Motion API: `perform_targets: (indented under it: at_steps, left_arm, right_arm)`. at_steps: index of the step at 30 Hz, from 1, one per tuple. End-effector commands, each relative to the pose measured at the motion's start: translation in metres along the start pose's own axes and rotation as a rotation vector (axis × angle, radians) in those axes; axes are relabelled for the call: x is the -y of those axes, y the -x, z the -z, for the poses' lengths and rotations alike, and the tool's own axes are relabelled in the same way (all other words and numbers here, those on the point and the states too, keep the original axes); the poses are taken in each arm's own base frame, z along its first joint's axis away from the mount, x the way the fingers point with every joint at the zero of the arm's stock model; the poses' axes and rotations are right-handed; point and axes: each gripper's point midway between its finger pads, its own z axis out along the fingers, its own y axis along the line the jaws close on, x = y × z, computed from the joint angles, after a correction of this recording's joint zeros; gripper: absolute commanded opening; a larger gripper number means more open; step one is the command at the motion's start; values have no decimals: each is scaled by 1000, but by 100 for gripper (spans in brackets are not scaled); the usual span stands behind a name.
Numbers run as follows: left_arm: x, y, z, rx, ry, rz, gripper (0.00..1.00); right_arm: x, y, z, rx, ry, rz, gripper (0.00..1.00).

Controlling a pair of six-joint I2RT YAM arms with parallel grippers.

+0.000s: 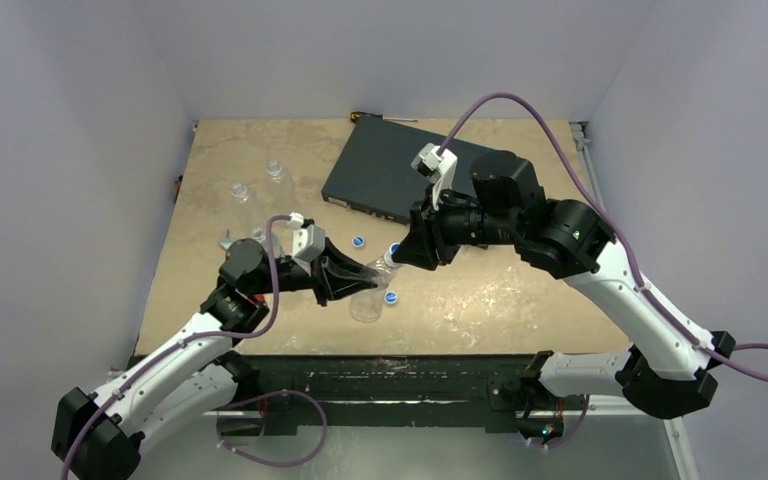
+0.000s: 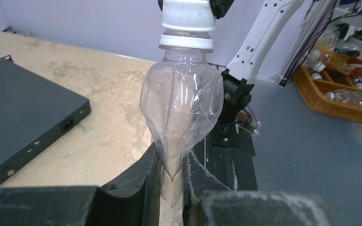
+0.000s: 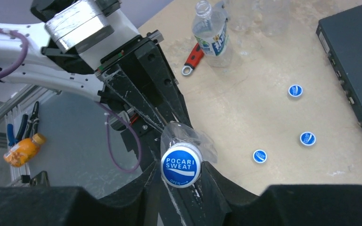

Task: Screw on the bottle caps
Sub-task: Screw the bottle cap onto the plastic bottle.

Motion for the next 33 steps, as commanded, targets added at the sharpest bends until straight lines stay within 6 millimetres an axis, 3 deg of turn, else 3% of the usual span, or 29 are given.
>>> perform_targets:
  at_steps: [1,9,20,22,26,27,33]
  left_arm:
    - [-22,15,3,-44,126,-113,0]
    - [-45,9,9,-126,232,-177,0]
    - [-54,9,13,-141,292,-200,0]
    - [-54,9,14,-141,294,-201,0]
    - [-55,13,14,-139,302,-201,0]
    - [-54,13,13,-141,297,-196,0]
    - [-39,12,9,-141,217,-155,0]
  right_arm:
    - [4,7,-2,6,-35,-18,40]
    - [29,6,-20,-21,-171,-125,39]
    - [36,-3,-36,-78,-188,-146,42]
    - [37,-4,-38,-82,-190,-145,36]
    - [38,-9,-41,-99,-188,-135,3]
    - [38,-10,-41,-103,-182,-125,0]
    - [21,-4,-33,-71,-78,-30,0]
